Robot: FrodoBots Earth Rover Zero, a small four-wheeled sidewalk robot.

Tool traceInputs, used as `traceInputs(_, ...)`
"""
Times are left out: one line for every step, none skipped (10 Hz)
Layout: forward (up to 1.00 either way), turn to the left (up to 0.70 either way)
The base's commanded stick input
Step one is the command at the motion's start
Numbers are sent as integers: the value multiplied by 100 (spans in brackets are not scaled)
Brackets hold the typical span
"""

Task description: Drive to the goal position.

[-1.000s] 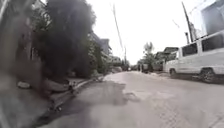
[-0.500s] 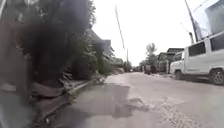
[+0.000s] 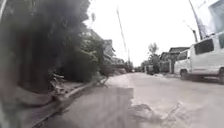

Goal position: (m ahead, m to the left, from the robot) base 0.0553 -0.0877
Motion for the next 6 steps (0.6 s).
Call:
traceInputs(70,-6)
traceInputs(70,0)
traceInputs(70,0)
traceInputs(70,0)
traceInputs(70,0)
traceInputs(70,0)
